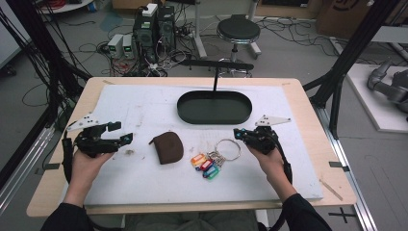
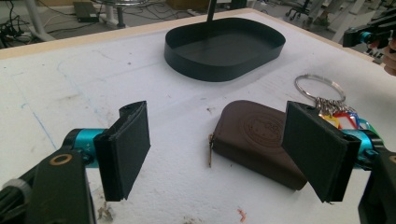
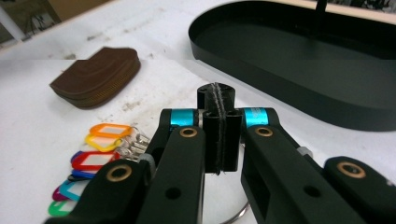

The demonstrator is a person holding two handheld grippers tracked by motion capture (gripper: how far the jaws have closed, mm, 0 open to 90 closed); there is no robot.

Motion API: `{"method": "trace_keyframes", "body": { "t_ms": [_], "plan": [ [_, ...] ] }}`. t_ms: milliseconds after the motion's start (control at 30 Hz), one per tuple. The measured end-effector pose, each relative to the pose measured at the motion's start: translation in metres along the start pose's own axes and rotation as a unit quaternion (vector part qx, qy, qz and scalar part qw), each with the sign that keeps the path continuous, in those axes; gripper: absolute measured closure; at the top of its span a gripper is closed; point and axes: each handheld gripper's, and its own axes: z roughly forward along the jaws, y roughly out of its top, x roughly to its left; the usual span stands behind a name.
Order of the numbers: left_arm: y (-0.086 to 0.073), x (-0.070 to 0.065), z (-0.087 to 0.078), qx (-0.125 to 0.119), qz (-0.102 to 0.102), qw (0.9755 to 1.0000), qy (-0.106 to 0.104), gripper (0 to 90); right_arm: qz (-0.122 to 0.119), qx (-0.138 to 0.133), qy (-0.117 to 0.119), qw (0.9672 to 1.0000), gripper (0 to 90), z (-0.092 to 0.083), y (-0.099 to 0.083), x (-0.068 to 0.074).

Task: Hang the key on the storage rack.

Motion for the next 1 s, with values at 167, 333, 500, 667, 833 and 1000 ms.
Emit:
{"method": "trace_keyframes", "body": {
  "t_ms": [167, 333, 500, 667, 833, 1000],
  "plan": [
    [0.0, -0.002, 0.002, 0.001, 0.002, 1.0, -0.001, 23.7, 0.008, 0.016, -0.016, 0.9997, 87.6, 0.004, -0.004, -0.006],
    [-0.001, -0.002, 0.001, 0.004, 0.002, 1.0, -0.001, 23.7, 0.006, 0.08, -0.038, 0.996, 79.6, 0.02, -0.012, -0.013],
    [-0.002, -0.001, 0.0, 0.003, 0.0, 1.0, 0.0, 23.7, -0.011, 0.127, -0.061, 0.99, 77.4, 0.036, -0.018, -0.015],
    [-0.002, -0.001, -0.001, 0.003, -0.001, 1.0, 0.001, 23.7, -0.032, 0.148, -0.08, 0.9852, 83.6, 0.041, -0.021, -0.013],
    [-0.002, -0.001, -0.001, 0.004, 0.0, 1.0, 0.0, 23.7, -0.027, 0.147, -0.08, 0.9855, 88.2, 0.041, -0.021, -0.014],
    [-0.002, -0.001, -0.002, 0.003, 0.001, 1.0, 0.002, 23.7, 0.005, 0.12, -0.049, 0.9916, 88.2, 0.034, -0.019, -0.02]
  ]
}}
